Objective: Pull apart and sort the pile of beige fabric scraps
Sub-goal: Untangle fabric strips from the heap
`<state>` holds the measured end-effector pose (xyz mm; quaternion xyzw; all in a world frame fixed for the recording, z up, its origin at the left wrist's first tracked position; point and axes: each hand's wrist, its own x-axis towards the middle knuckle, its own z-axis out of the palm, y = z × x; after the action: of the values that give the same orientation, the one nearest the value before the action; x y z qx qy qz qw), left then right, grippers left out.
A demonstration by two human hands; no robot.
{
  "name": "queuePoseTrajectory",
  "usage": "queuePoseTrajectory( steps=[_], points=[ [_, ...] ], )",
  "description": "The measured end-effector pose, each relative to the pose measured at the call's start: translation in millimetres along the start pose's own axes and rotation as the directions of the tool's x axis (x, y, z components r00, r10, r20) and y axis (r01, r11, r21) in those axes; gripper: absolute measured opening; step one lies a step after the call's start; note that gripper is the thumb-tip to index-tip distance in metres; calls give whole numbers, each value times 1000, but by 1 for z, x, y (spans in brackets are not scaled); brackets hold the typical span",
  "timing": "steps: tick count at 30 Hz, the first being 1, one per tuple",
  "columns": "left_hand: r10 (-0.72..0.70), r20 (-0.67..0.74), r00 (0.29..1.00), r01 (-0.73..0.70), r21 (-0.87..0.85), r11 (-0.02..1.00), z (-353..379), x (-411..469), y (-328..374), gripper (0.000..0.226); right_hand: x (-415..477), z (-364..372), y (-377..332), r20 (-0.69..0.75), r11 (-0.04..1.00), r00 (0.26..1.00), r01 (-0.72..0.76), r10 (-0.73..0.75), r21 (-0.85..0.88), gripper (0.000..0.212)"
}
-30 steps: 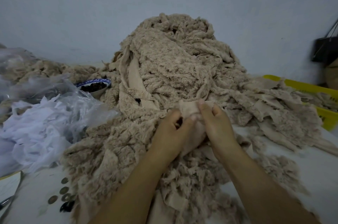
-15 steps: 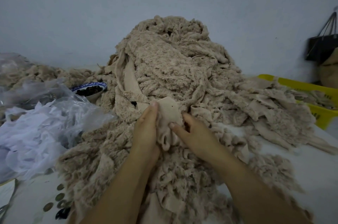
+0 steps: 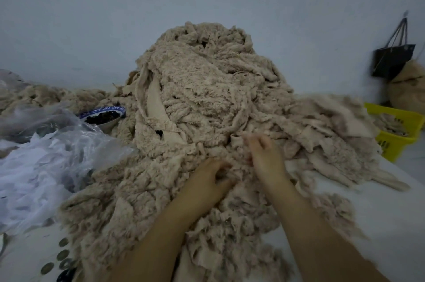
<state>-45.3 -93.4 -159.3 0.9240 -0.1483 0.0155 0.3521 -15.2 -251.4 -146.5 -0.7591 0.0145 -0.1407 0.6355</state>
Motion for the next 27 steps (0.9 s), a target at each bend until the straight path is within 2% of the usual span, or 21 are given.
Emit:
queuePoseTrajectory(
  steps=[1, 3, 5, 6, 8, 9, 11, 12, 13, 15, 17, 18, 19, 21, 24, 27],
  points=[
    [-27, -60, 998, 26, -8, 1000, -2, 0, -1, 5, 0, 3, 3, 62, 988, 996, 66, -57, -141, 15],
    [-67, -193, 979, 54, -74, 996, -3, 0, -6, 19, -2, 7, 7, 248, 916, 967, 155, -64, -370, 11],
    [-173, -340, 924, 82, -265, 961, -8, 0, -9, 22, -7, 12, 12, 393, 833, 919, 200, 23, -515, 32],
    [-243, -384, 891, 81, -391, 917, -11, 0, -10, 22, -9, 15, 12, 425, 813, 904, 222, 35, -538, 30],
    [-386, -391, 835, 23, -677, 736, -15, 1, -11, 23, -13, 19, 9, 470, 867, 882, 252, -23, -430, 17],
    [-446, -382, 809, -15, -773, 634, -18, 0, -9, 24, -15, 19, 5, 458, 915, 887, 225, -52, -333, 19],
    [-495, -350, 795, -65, -861, 504, -24, 0, -5, 24, -15, 15, -4, 369, 987, 926, 121, -73, -108, 25],
    [-485, -329, 810, -72, -877, 475, -26, 0, -4, 23, -16, 14, -8, 326, 997, 942, 82, -78, 1, 26],
    [-456, -314, 832, -66, -874, 481, -27, -1, -2, 23, -17, 13, -12, 300, 995, 951, 59, -82, 84, 27],
    [-324, -314, 893, -30, -758, 652, -25, -5, 1, 25, -18, 12, -14, 277, 981, 957, 35, -88, 192, 29],
    [-166, -205, 965, 21, -567, 823, -21, -9, 5, 37, -18, 13, -13, 244, 975, 966, 32, -86, 219, 27],
    [-113, -158, 981, 19, -504, 864, -16, -9, 5, 40, -18, 13, -13, 216, 976, 971, 59, -105, 209, 25],
    [-91, -154, 984, 7, -475, 880, -14, -9, 6, 31, -17, 13, -14, 171, 978, 975, 114, -145, 177, 25],
    [-144, -286, 947, -11, -478, 878, -16, -8, 6, 7, -17, 10, -15, 53, 973, 975, 209, -215, 99, 29],
    [-197, -509, 838, -51, -433, 900, -21, -5, -3, 12, -18, 6, -16, -34, 965, 965, 260, -259, 31, 36],
    [-214, -612, 761, -81, -417, 905, -24, -6, -2, 16, -25, 9, -22, -14, 953, 953, 301, -301, 8, 41]
  ],
)
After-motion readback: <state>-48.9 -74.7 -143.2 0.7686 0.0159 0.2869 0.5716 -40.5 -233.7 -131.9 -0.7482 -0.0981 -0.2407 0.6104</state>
